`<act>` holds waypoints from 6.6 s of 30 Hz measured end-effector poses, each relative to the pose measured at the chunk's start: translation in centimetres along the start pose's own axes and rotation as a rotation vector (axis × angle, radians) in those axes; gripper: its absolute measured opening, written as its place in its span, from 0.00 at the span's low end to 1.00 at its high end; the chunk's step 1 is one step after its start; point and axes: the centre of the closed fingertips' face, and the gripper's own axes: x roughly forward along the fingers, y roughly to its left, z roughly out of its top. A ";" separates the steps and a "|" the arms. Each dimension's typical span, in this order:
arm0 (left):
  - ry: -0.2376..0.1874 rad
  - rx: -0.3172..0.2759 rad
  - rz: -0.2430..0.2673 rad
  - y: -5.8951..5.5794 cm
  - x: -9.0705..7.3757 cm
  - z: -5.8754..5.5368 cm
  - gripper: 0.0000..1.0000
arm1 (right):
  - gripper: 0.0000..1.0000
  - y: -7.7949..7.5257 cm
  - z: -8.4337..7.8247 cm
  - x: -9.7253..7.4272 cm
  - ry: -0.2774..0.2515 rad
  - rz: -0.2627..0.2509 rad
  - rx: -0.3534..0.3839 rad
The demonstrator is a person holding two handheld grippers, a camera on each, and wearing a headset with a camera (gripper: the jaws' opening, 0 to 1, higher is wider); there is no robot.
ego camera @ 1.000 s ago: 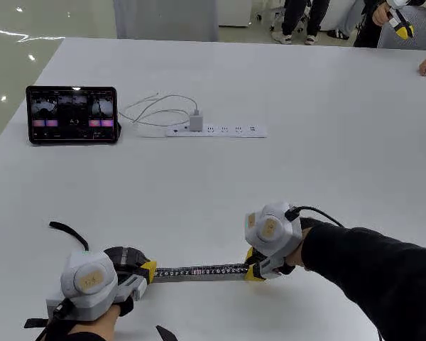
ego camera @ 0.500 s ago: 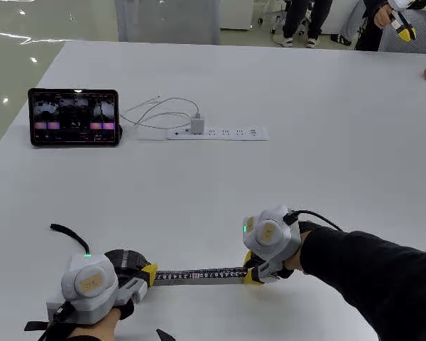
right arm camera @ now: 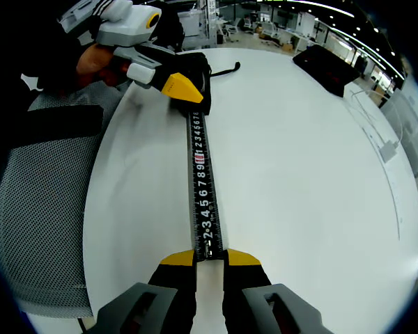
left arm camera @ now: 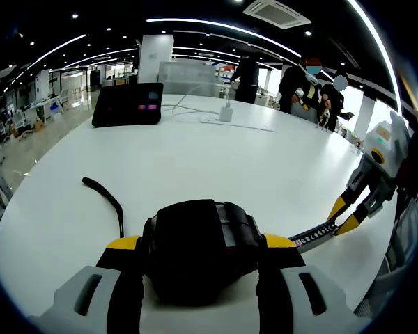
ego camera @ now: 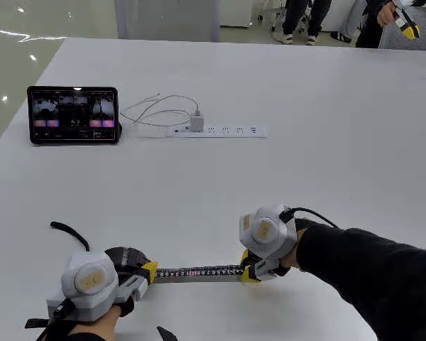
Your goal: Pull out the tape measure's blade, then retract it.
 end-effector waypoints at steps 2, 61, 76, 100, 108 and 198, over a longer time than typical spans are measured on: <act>0.000 0.000 0.000 0.0 0.0 0.0 0.61 | 0.09 0.1 0.1 0.0 0.000 0.000 0.001; -0.001 -0.003 -0.003 0.0 0.0 0.0 0.61 | 0.09 0.2 2.0 0.8 -0.006 0.013 -0.049; -0.005 -0.041 -0.005 0.1 -0.1 0.0 0.61 | 0.09 0.2 2.4 1.1 -0.010 0.014 -0.014; 0.020 -0.025 -0.047 0.0 -0.2 -0.2 0.60 | 0.09 0.3 3.0 1.2 -0.043 0.025 0.009; 0.026 -0.009 -0.046 -0.1 -0.2 -0.2 0.60 | 0.10 0.3 3.2 1.3 -0.040 0.013 0.010; 0.036 -0.033 -0.063 0.0 -0.1 -0.2 0.61 | 0.09 0.6 6.6 3.0 -0.077 -0.015 0.003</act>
